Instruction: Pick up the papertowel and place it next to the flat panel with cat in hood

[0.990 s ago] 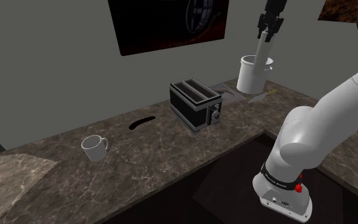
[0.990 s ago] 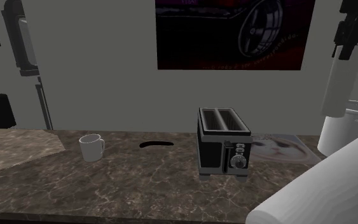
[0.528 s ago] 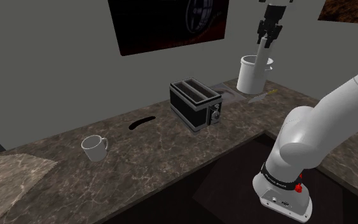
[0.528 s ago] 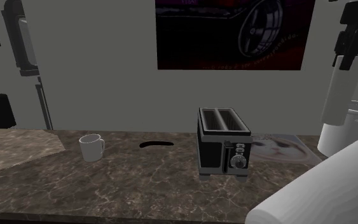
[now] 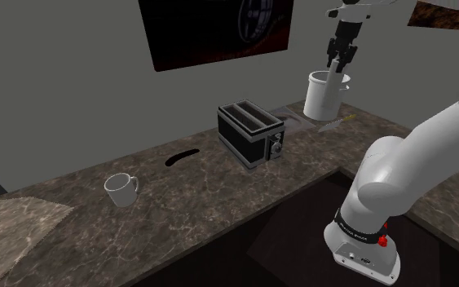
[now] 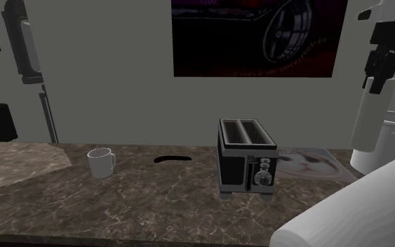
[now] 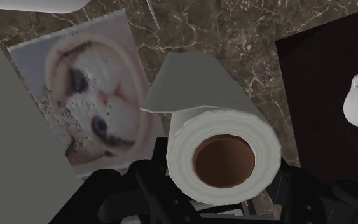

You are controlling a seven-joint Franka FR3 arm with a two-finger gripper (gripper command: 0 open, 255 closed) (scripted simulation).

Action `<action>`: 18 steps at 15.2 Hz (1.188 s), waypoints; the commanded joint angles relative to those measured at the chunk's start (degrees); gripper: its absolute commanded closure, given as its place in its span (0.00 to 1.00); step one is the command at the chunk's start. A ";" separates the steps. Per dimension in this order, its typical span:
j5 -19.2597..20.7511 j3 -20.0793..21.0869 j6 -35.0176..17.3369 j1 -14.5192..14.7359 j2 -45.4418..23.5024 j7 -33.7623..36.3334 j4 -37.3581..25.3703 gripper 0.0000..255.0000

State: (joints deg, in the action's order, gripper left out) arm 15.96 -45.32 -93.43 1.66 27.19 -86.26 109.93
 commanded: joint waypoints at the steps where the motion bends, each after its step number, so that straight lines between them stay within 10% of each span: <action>1: 0.36 -0.15 -1.51 -0.25 0.45 0.15 1.86 1.00; 18: 2.59 -3.06 -14.14 -1.29 1.33 0.74 15.05 1.00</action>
State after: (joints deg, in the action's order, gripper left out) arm 18.45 -48.26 -106.91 0.40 28.53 -85.59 124.36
